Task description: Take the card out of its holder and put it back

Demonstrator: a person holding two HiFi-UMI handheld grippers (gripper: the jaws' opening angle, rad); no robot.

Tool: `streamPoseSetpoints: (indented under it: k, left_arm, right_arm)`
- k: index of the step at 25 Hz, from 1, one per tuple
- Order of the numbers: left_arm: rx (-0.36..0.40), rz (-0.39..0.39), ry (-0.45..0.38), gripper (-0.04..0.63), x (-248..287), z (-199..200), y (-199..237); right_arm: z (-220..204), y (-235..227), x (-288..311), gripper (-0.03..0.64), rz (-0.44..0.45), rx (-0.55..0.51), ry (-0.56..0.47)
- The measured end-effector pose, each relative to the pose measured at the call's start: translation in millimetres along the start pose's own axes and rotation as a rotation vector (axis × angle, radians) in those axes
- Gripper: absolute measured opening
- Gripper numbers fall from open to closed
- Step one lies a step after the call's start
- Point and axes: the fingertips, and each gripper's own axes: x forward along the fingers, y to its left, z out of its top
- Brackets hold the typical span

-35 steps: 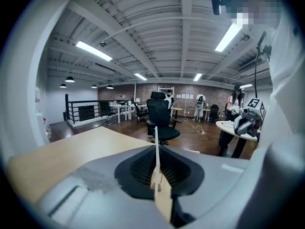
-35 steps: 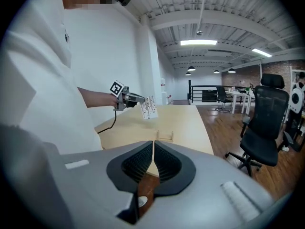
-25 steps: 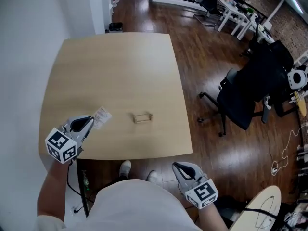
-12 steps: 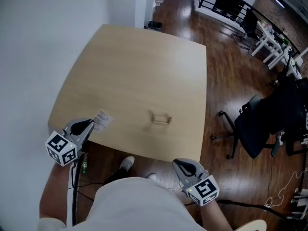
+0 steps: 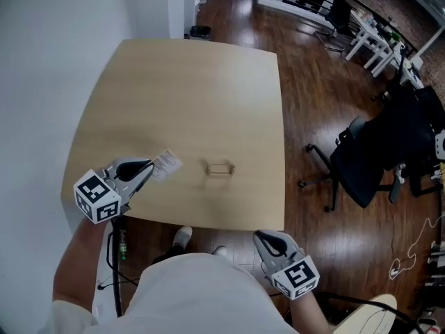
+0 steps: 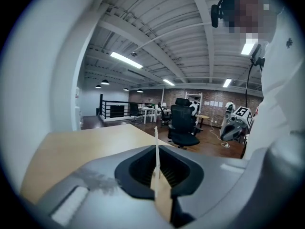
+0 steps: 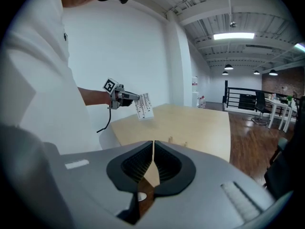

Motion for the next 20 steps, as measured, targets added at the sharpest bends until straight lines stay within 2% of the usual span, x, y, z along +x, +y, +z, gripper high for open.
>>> streamPoseSetpoints:
  k: [8,12,20]
  left_arm:
    - [0.092,-0.265,0.048,0.017,91.1,22.8,-12.5]
    - [0.131,-0.375,0.086,0.017,128.4,21.8,-21.1]
    - [0.156,-0.517,0.147,0.017,184.3,0.9,-24.5]
  right_arm:
    - [-11.8,-3.9,-35.7,0.014,-0.193,0.104,0.007]
    - [-19.7,-0.8,-54.4,0.014,-0.305,0.166,0.000]
    - [-32.4,15.1,-80.5,0.014,-0.473,0.262,0.012]
